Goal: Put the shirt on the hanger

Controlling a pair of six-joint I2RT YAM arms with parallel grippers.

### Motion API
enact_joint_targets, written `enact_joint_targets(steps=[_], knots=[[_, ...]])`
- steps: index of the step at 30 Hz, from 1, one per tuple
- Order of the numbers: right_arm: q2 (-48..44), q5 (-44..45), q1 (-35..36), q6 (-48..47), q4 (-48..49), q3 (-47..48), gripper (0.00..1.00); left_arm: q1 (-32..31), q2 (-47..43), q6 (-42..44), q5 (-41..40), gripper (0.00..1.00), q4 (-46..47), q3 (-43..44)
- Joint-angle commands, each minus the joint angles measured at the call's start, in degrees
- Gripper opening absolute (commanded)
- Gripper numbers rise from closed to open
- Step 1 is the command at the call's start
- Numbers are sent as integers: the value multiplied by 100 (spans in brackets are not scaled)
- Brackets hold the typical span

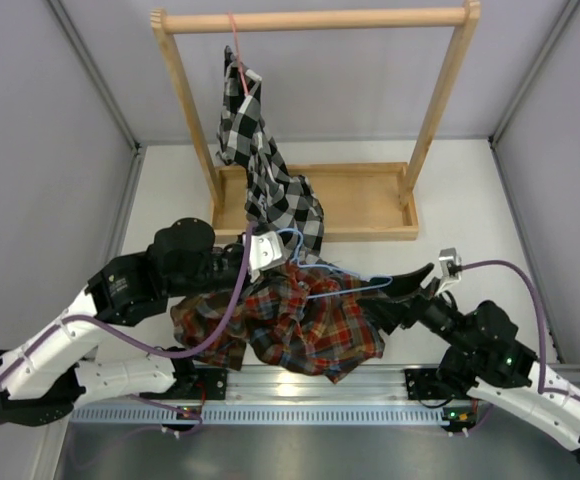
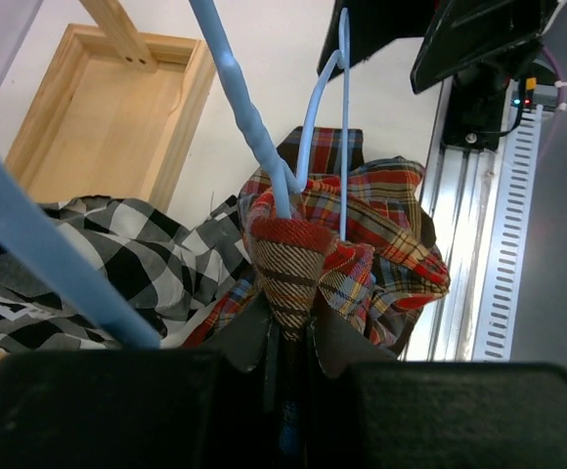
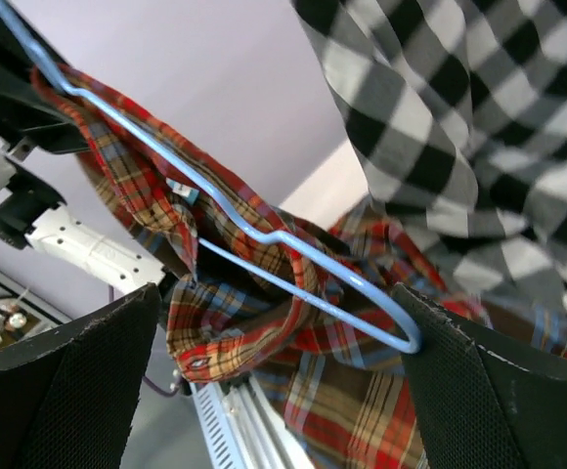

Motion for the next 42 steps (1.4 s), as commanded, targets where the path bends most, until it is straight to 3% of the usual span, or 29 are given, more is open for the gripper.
enact_joint_targets(steps=[1, 6, 8, 13, 18, 26, 35, 42], knots=[[121, 102, 78, 939, -167, -107, 94, 22, -296, -289, -422, 0, 1394, -548], [926, -258, 86, 1711, 772, -317, 84, 31, -561, -412, -1570, 0, 2161, -1191], [1350, -268, 95, 1853, 967, -371, 79, 31, -605, -447, -1678, 0, 2406, -1419], [2186, 400, 262, 2039, 1345, -529, 74, 31, -579, -491, -1476, 0, 2434, -1666], [2423, 181, 332, 2048, 2092, -687, 72, 31, -596, -474, -1503, 0, 2469, -1815], [2995, 488, 841, 2205, 2611, -626, 57, 31, -535, -421, -1441, 0, 2522, -1807], [4145, 1771, 1940, 2566, 3041, -415, 40, 31, -579, -368, -1512, 0, 2566, -1851], [4270, 2483, 2055, 2426, 3095, -362, 35, 31, -623, -394, -1336, 0, 2557, -1868]])
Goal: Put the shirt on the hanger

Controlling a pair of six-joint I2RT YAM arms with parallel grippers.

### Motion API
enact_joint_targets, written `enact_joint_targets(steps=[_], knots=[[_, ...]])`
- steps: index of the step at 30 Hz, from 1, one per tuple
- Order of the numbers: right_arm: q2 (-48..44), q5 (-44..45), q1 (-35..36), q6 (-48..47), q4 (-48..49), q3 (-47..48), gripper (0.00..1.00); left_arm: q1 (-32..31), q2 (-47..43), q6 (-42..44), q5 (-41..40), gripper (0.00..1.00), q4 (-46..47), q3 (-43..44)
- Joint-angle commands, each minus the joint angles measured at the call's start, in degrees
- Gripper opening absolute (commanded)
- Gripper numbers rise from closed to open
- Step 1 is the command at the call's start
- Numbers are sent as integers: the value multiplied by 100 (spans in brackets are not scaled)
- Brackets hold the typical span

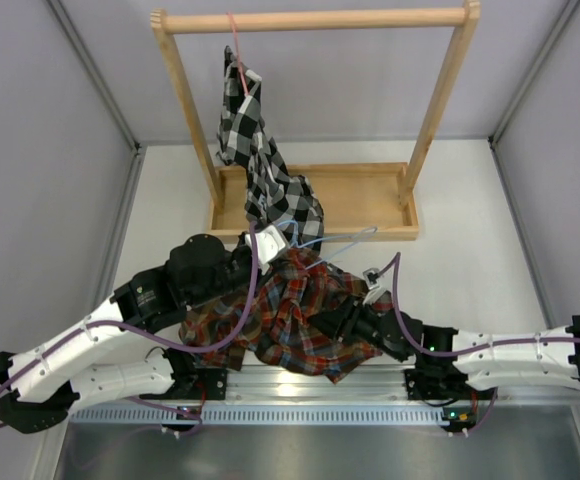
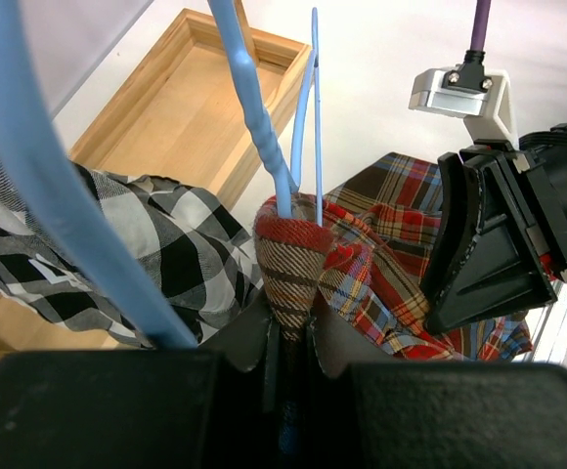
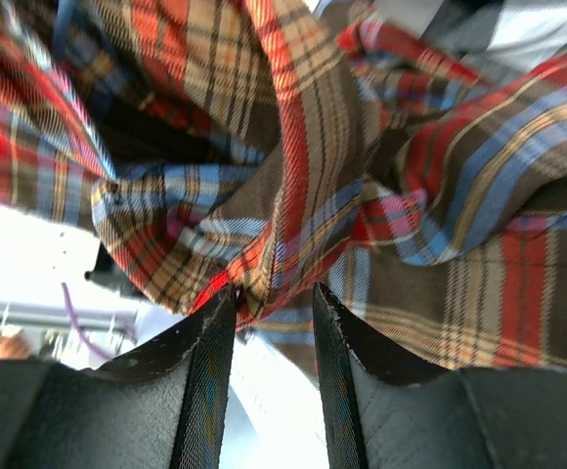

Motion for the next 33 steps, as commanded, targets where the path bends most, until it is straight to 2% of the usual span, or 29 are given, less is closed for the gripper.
enact_joint_targets(steps=[1, 5, 9, 14, 19, 21, 22, 25, 28, 30, 31, 33], knots=[[-56, 706, 110, -90, 450, 265, 35, 9, -122, 14, 104, 0, 537, -21], [-56, 847, 101, -353, 230, 476, 34, 9, -113, 49, 140, 0, 537, -13], [93, 812, 110, -460, 204, 564, 22, 9, -122, 6, 157, 0, 555, 14], [190, 734, 110, -398, 450, 459, 22, 9, -140, -21, 184, 0, 625, 5], [234, 531, 101, -381, 432, 476, 27, 9, -114, -12, 148, 0, 634, 23], [199, 548, 101, -380, 406, 441, 5, 9, -122, -12, 148, 0, 643, 31], [173, 601, 110, -372, 380, 389, 0, 9, -122, -21, 148, 0, 643, 31], [-99, 864, 40, -485, 20, 380, 0, 9, -175, -30, 157, 0, 625, 49], [-591, 848, -293, -802, -918, 511, 0, 9, -254, 32, 271, 0, 521, 93], [-1065, 690, -785, -995, -1629, 547, 0, 9, -254, 49, 341, 0, 328, 250], [-1241, 541, -1256, -1057, -1807, 564, 0, 9, -254, 58, 359, 0, 118, 321], [-1681, -56, -1795, -1241, -2220, 582, 0, 9, -272, 50, 754, 0, -103, 435]])
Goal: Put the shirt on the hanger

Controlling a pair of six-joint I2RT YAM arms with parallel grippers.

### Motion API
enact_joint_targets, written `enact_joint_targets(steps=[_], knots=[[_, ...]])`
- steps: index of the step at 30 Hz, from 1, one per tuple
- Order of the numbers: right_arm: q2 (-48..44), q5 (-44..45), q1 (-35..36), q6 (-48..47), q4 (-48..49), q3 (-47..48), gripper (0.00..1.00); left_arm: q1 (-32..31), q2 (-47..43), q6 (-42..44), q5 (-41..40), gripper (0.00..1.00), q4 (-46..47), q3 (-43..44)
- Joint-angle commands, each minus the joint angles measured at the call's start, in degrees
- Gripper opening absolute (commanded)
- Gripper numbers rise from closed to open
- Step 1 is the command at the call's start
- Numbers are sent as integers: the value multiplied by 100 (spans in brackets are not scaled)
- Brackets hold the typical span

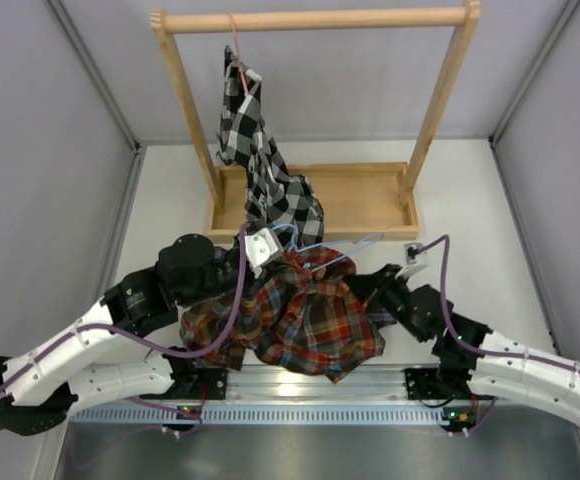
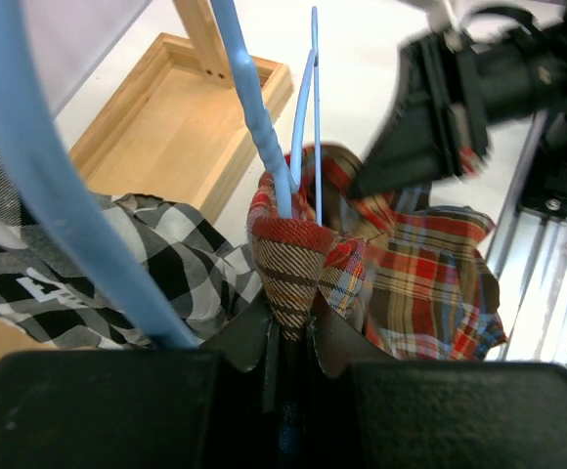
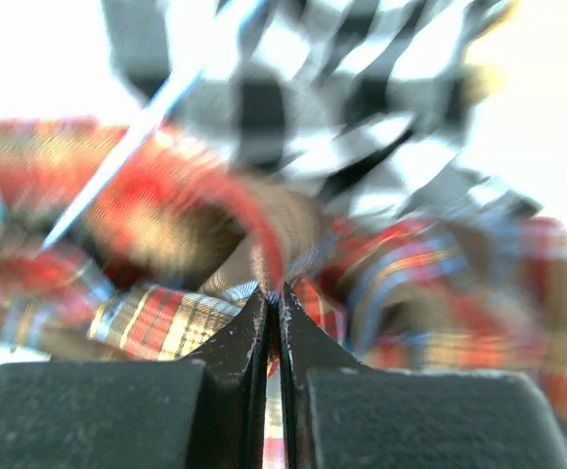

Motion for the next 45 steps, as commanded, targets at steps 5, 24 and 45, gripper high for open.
enact_joint_targets(steps=[5, 24, 45], knots=[[-718, -1689, -2212, -1027, -1880, 771, 0, 4, -375, -34, 346, 0, -492, 177], [882, -2517, -3990, -2839, -3577, 3012, 0, -4, -491, -570, -612, 0, -1372, -298], [585, -1140, 457, -1618, -1820, 2628, 6, -4, 73, -2425, -331, 0, 1370, 906]])
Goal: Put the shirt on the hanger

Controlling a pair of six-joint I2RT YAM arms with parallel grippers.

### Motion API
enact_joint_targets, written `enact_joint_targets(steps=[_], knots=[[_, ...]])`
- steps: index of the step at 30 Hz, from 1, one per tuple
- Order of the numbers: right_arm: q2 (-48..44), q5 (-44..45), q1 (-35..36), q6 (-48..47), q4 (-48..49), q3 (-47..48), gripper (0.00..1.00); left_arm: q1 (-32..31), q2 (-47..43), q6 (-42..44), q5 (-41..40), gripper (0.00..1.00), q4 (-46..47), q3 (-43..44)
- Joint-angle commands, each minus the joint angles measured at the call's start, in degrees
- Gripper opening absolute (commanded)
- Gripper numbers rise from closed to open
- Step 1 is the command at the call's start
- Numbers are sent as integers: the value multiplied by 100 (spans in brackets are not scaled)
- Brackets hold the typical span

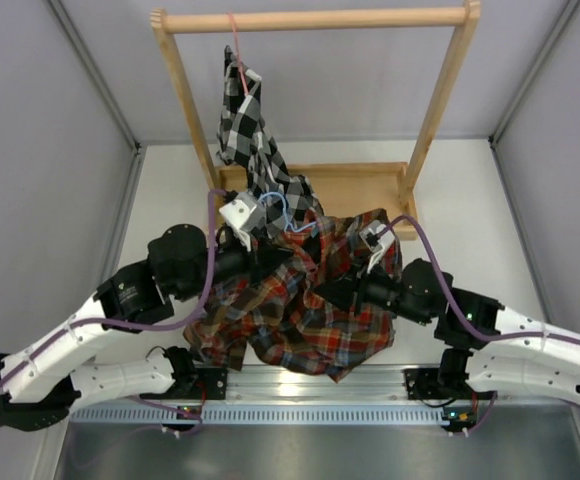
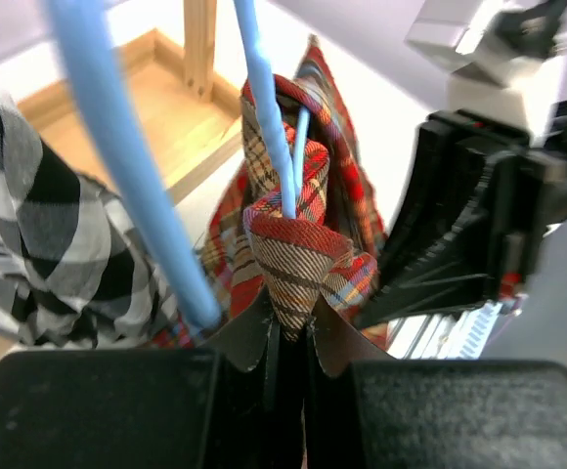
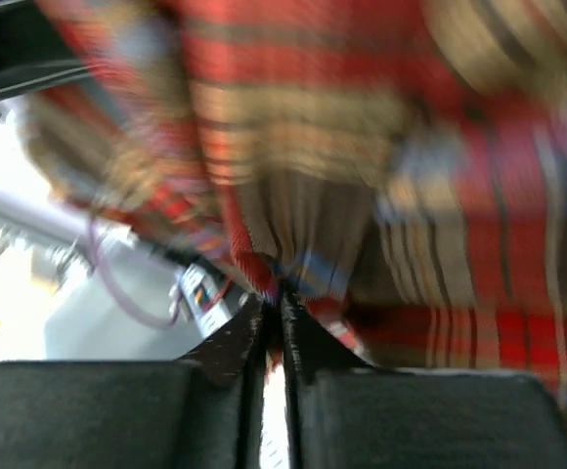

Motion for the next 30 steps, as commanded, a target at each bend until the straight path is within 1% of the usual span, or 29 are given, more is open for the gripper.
enact_joint_targets(steps=[1, 2, 3, 4, 5, 6, 7, 8, 10, 11, 12, 13, 14, 15, 16, 18, 20, 21, 23, 26, 30], knots=[[-495, 1140, 173, 192, 258, -164, 11, 20, -314, -174, 213, 0, 1482, 144], [-646, 1141, 165, 183, 267, -199, 25, 20, -332, -103, 362, 0, 1420, 135], [-795, 1133, 156, 140, 119, -208, 30, 20, -350, 19, 433, 0, 1359, 117], [-1092, 1080, 164, 87, -30, -165, 31, 20, -402, 107, 494, 0, 1297, 39], [-1252, 1071, 165, 35, -232, -121, 34, 20, -455, 187, 782, 0, 1227, -23], [-1402, 1045, 165, -105, -477, 10, 36, 20, -490, 335, 889, 0, 1209, -93], [-1742, 940, 165, -202, -1037, 107, 41, 20, -604, 432, 1047, 0, 1183, -233], [-1929, 826, 165, -282, -1312, 178, 43, 20, -657, 555, 1336, 0, 1087, -304], [-2454, 388, 156, -518, -1961, 415, 48, 20, -762, 802, 1540, 0, 990, -436], [-2606, 211, 156, -598, -2104, 494, 54, 20, -772, 855, 1663, 0, 954, -550], [-2712, 27, 164, -721, -2210, 669, 59, 20, -754, 934, 2003, 0, 902, -594], [-2808, -323, 165, -1044, -2281, 766, 67, 20, -693, 952, 2207, 0, 901, -621], [-2792, -535, 156, -1204, -2386, 985, 71, 20, -632, 961, 2435, 0, 901, -639], [-2740, -633, 156, -1510, -2431, 1109, 75, 20, -440, 961, 2872, 0, 910, -630], [-2513, -799, 156, -1678, -2466, 1249, 77, 20, -333, 943, 3051, 0, 901, -595], [-2222, -897, 165, -1899, -2510, 1600, 78, 20, -88, 900, 3411, 0, 901, -447], [-1721, -1090, 156, -2127, -2484, 1882, 78, 20, 273, 829, 3860, 0, 910, -332], [-1580, -1178, 164, -2250, -2336, 1927, 78, 20, 526, 794, 4035, 0, 910, -209], [-1246, -1458, 156, -2417, -2142, 1997, 78, 20, 730, 768, 4456, 0, 910, -112], [-1017, -1513, 156, -2541, -1658, 1971, 78, 20, 1012, 837, 4905, 0, 901, -33], [-700, -1689, 156, -2515, -1526, 2042, 78, -15, 1188, 917, 5082, 0, 928, -24]])
